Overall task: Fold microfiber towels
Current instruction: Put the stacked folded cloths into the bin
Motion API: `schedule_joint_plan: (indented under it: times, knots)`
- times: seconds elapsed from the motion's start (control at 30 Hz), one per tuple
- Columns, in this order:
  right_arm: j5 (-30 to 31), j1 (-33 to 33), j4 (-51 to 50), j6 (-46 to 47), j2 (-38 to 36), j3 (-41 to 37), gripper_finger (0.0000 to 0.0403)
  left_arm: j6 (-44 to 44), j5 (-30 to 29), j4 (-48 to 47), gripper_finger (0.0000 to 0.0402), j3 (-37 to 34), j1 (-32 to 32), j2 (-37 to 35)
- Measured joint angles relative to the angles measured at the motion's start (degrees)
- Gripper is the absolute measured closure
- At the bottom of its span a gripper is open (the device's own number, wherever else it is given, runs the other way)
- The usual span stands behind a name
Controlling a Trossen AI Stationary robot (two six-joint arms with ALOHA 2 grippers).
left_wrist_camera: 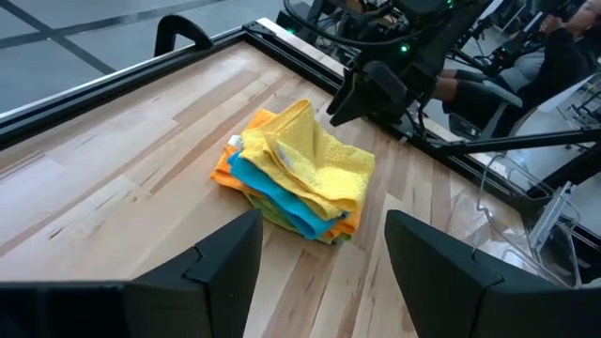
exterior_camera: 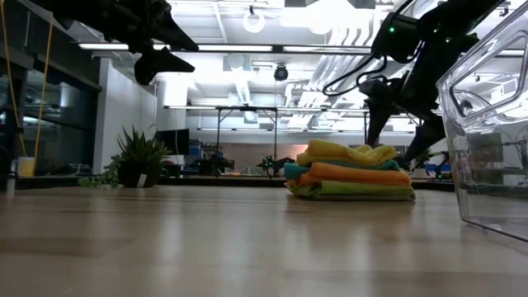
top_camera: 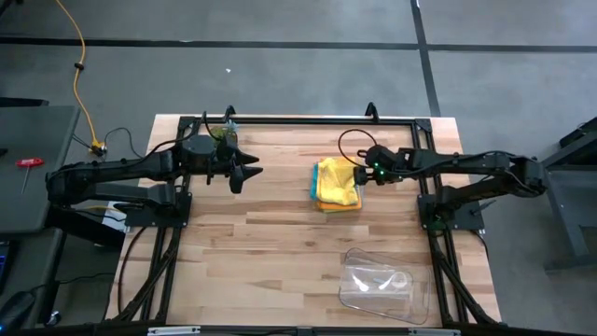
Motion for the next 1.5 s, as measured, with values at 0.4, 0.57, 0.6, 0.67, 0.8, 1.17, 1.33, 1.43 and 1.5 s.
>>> schedule_joint_plan:
  times: [0.4,0.57,0.6,0.67,0.8,1.17,1.33,1.43,1.5]
  knots:
    - [-2.35,-0.67,2.47,-9.92,0.04,0.06,0.004,-0.02,0.06,-0.02,0.0186,0.0,0.0,0.0]
    - [-3.05,-0.66,2.15,-9.71,0.07,0.06,0.0036,1.68,0.36,-0.02,0.0186,0.0,0.0,0.0]
    - [-3.06,-0.66,2.15,-9.78,0.07,0.06,0.0031,1.95,0.41,0.0,0.0186,0.0,0.0,0.0]
    - [-3.09,-0.66,2.05,-10.19,0.13,0.04,0.0014,1.95,0.42,-0.02,0.0186,0.0,0.0,0.0]
    - [-2.89,-0.66,0.63,-10.26,1.8,0.07,0.0007,1.92,0.57,-0.02,0.0186,0.0,0.01,0.0]
    - [-9.62,-1.46,1.32,-1.54,4.42,0.22,0.0008,1.95,1.66,0.0,0.0186,0.0,0.01,0.0]
    - [-10.94,-1.49,4.52,-2.67,2.69,0.24,0.0008,1.92,1.65,0.0,0.0186,0.0,0.01,0.0]
    - [-10.9,-0.49,1.38,-4.16,2.25,0.24,0.0008,1.92,1.53,0.0,0.0186,0.0,0.0,0.0]
    - [-9.13,0.53,0.5,-3.68,2.36,0.08,0.0008,1.85,1.53,0.1,0.0186,0.0,0.0,0.0]
